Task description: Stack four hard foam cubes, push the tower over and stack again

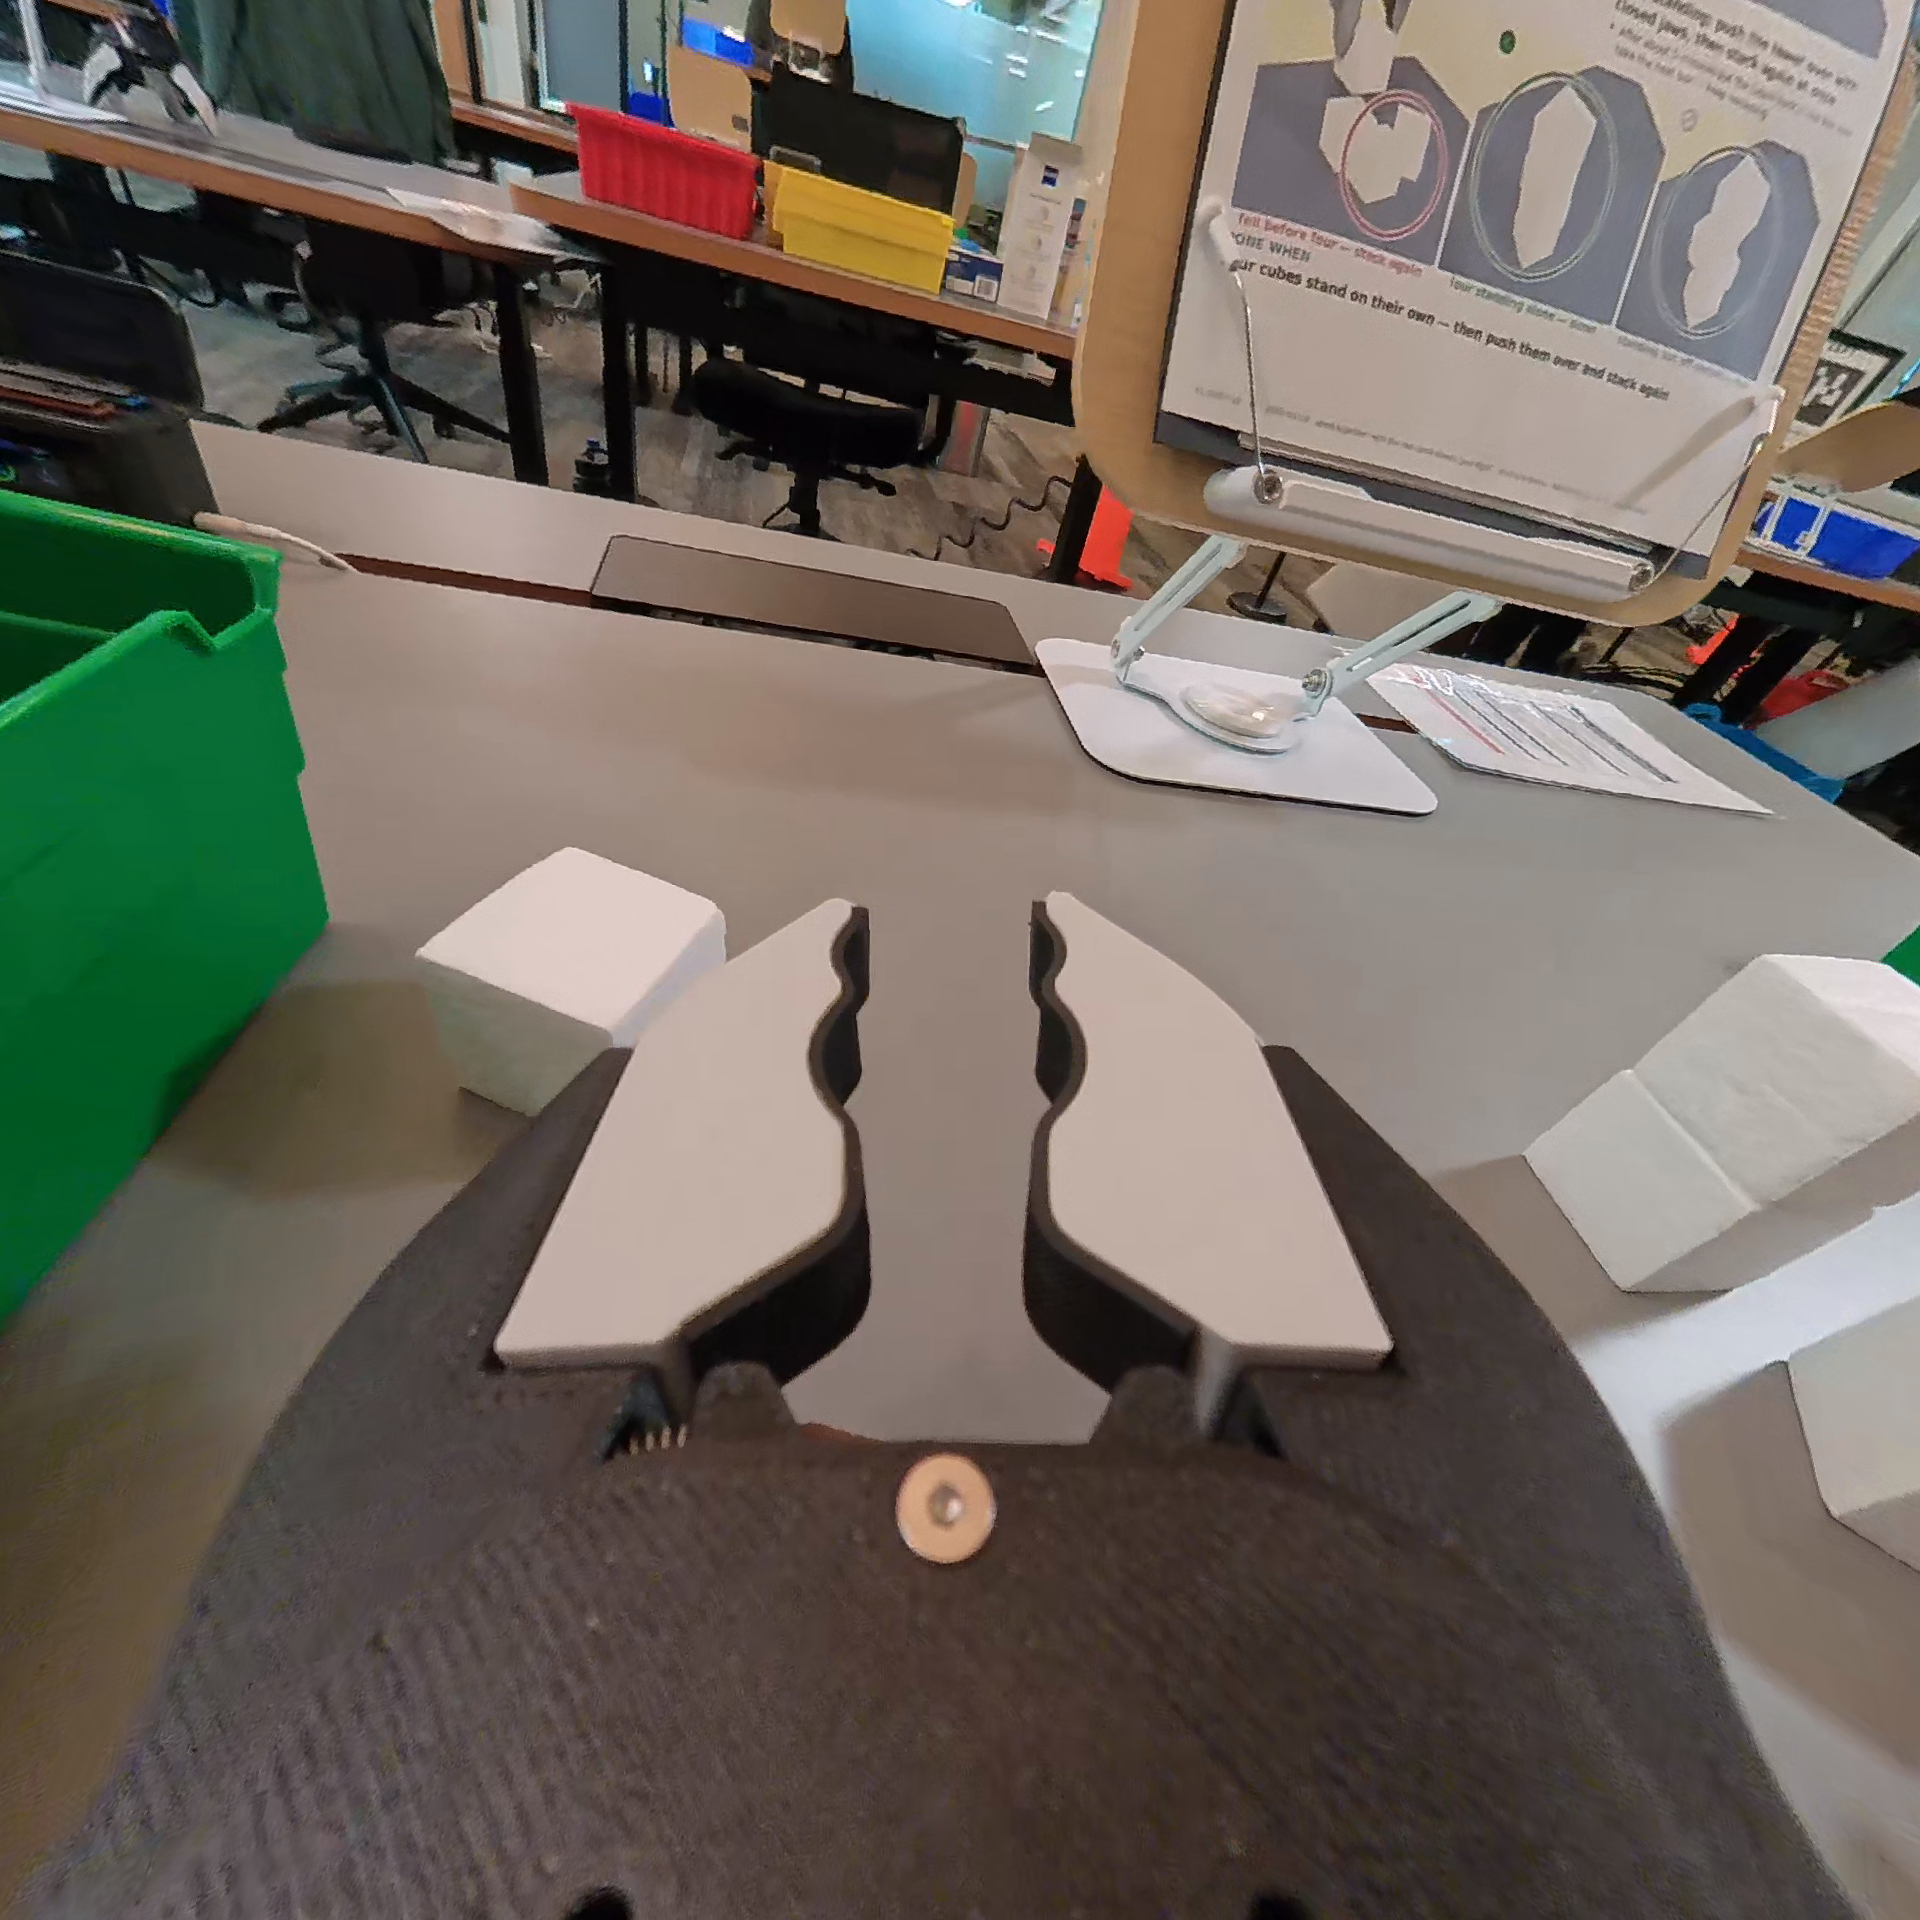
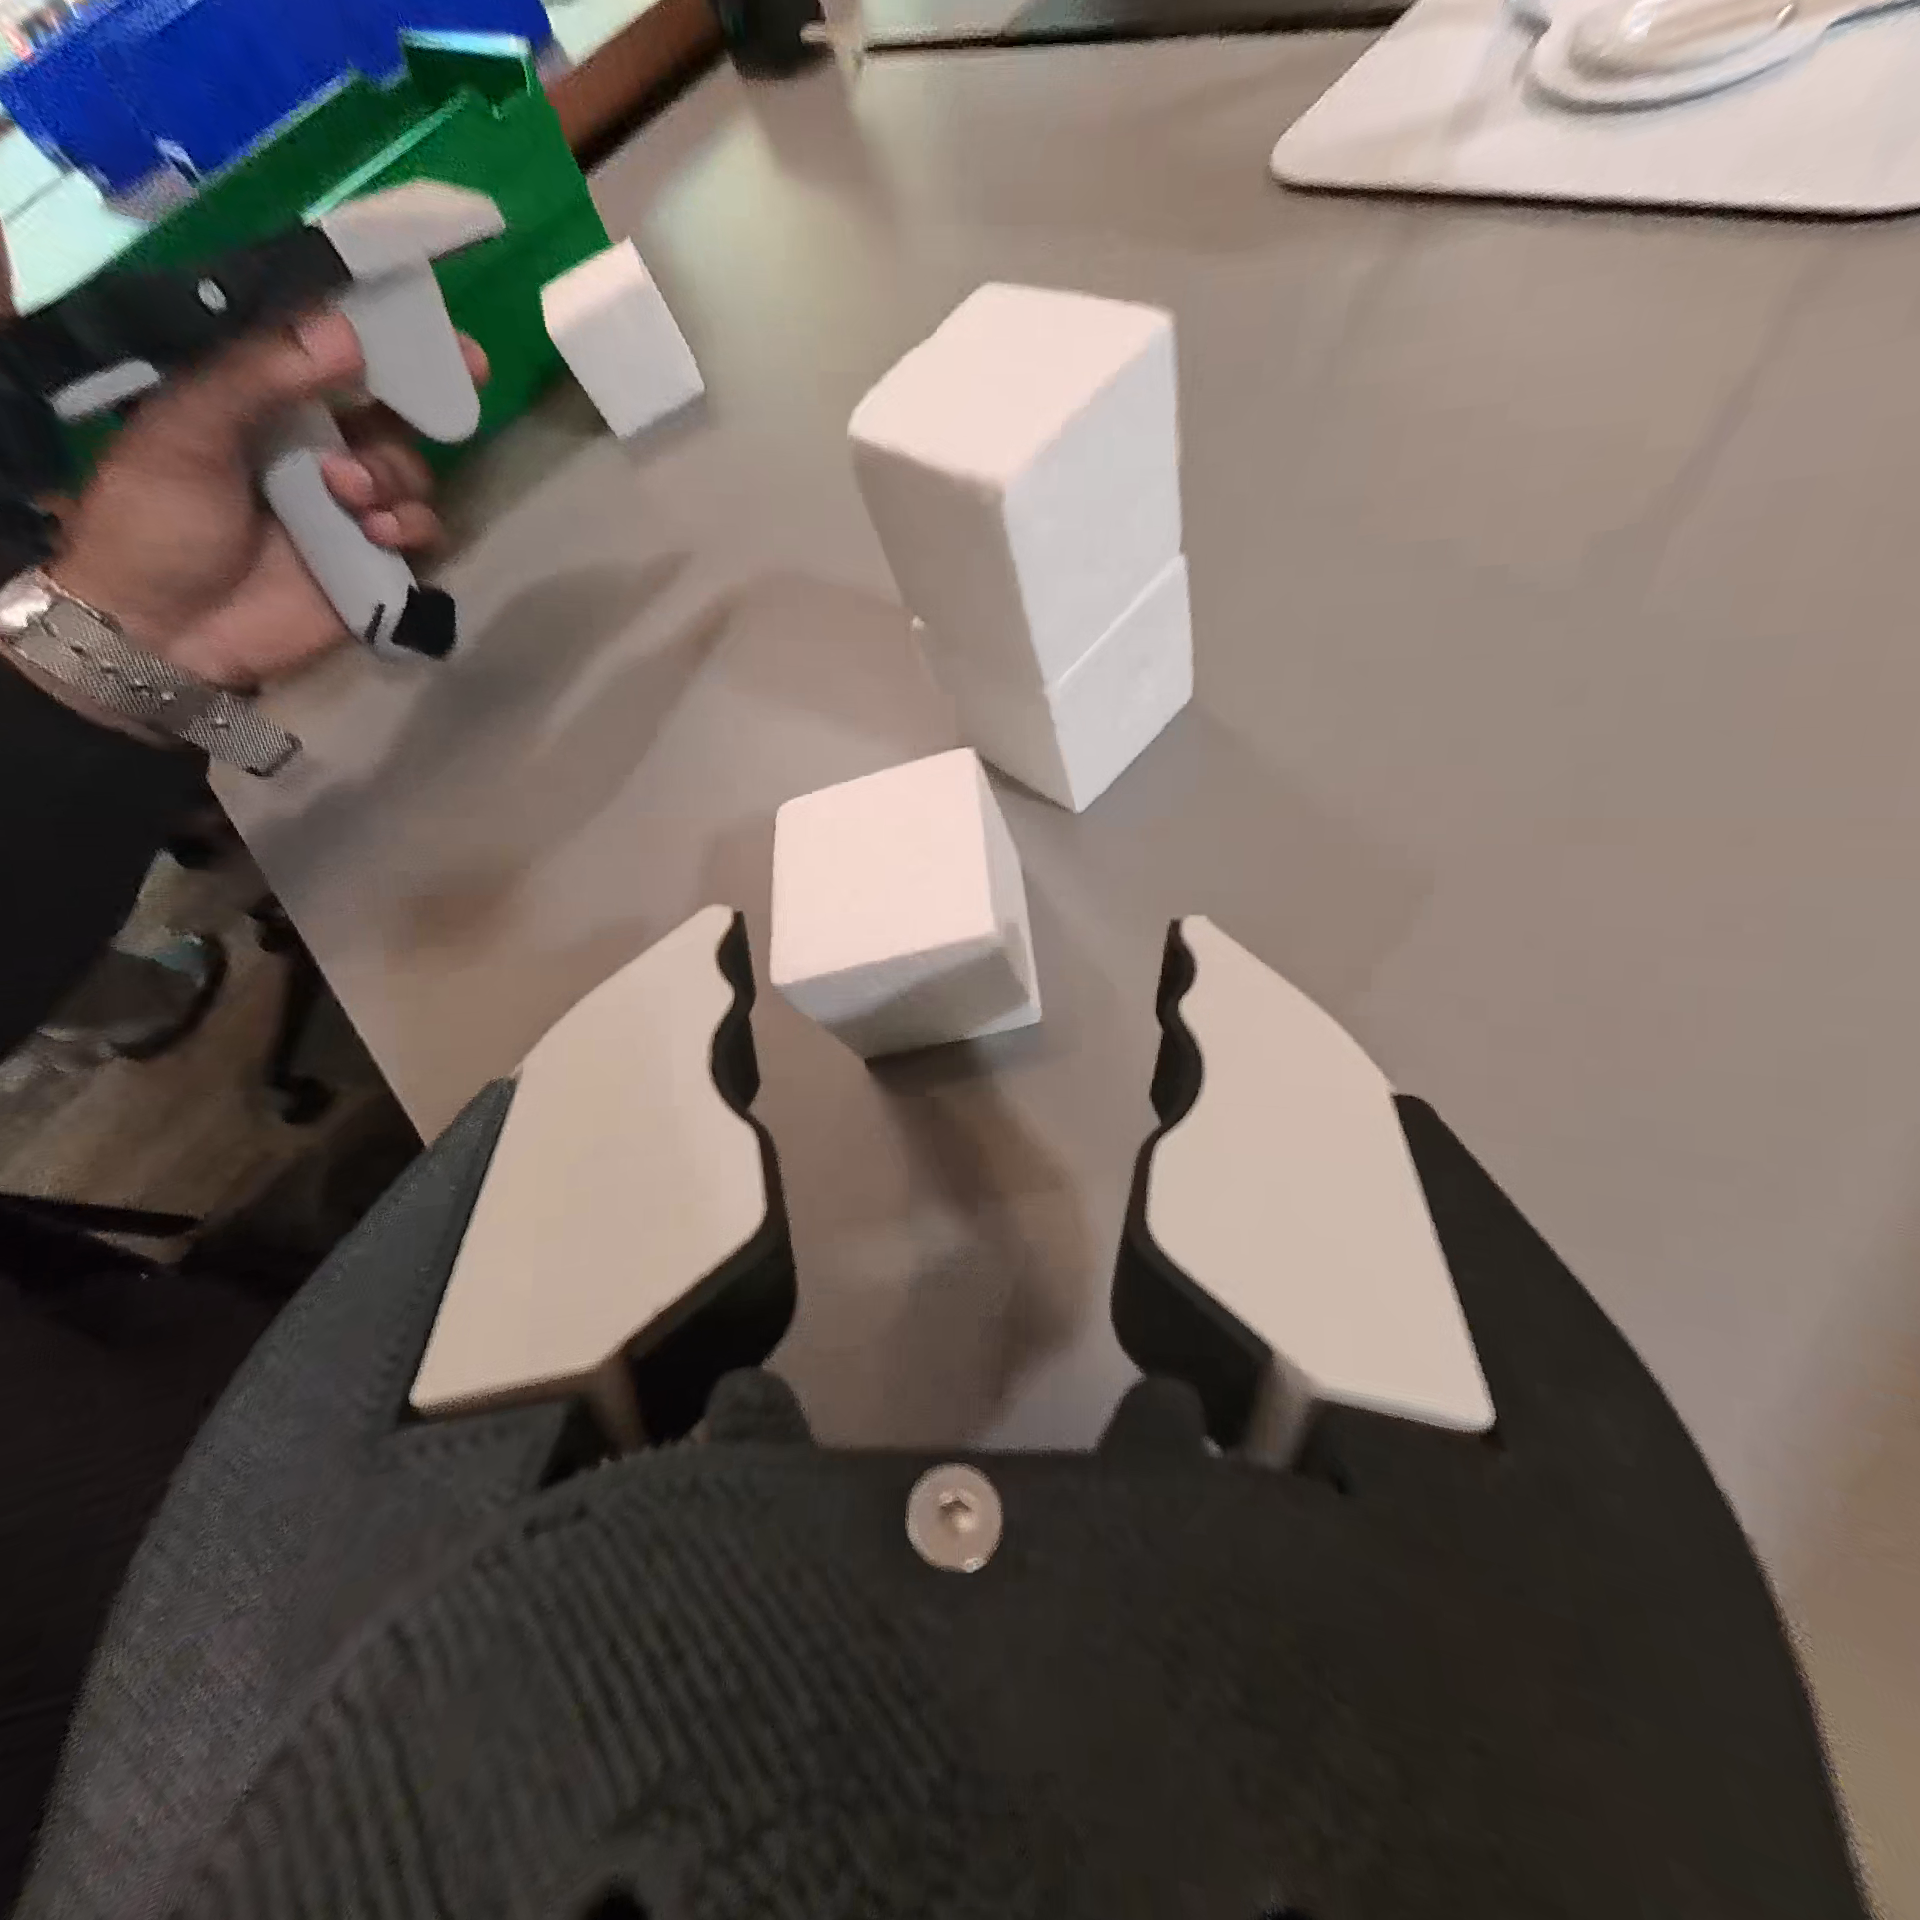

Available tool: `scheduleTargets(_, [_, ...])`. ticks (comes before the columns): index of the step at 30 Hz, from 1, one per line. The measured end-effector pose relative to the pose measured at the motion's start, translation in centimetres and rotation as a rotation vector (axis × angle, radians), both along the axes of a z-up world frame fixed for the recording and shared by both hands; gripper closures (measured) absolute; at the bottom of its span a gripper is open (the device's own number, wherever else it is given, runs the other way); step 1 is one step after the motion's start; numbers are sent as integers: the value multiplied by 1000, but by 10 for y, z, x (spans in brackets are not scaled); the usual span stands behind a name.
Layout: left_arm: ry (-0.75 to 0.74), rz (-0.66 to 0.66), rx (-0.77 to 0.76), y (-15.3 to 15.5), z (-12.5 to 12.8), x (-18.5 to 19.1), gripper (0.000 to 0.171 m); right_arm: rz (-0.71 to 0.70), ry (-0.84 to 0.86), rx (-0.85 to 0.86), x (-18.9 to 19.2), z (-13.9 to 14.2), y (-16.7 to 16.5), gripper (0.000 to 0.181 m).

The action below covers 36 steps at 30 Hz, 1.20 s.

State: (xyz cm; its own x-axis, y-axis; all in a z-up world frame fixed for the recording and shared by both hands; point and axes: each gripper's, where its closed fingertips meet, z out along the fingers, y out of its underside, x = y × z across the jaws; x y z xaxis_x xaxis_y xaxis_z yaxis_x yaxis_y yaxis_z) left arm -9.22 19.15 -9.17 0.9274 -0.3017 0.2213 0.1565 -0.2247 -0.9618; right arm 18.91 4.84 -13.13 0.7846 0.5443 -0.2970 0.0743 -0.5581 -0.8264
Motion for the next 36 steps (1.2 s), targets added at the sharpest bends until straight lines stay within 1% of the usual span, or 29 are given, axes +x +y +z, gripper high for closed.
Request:
scheduleTargets(4, [-4,-13,-10,-2,-2,2,141,-64,-10,82,27,14,9,105])
scheduleTargets(7, [-1,-48,-16,-8,-2,11,140,-89,-9,115,39,17,9,108])
scheduleTargets(8, [7,-62,-18,-11,-4,14,140,-87,-12,134,40,17,9,112])
scheduleTargets(11, [40,-103,-35,-23,-11,24,140,-78,-61,187,36,15,11,111])
scheduleTargets(14, [90,-143,-44,-40,-19,35,140,-29,-182,233,31,6,5,109])
scheduleTargets(16, [126,-159,-48,-52,-21,41,136,-29,-236,265,32,3,1,109])
scheduleTargets(20, [204,-144,-23,-72,-19,41,134,-53,-139,216,36,6,-12,105])
scheduleTargets(24, [194,-155,-27,-86,-19,38,134,-118,-156,210,58,10,-23,102])
scheduleTargets(27, [183,-151,-38,-87,-20,31,136,-136,-155,239,64,20,-28,100])
scheduleTargets(29, [161,-160,-74,-87,-23,28,137,-142,-126,263,63,26,-26,99])
scheduleTargets(33, [91,-171,-115,-85,-23,26,137,-123,-96,216,54,18,-19,96])
scheduleTargets(36, [91,-174,-117,-82,-25,27,137,-110,-94,191,49,12,-18,96])
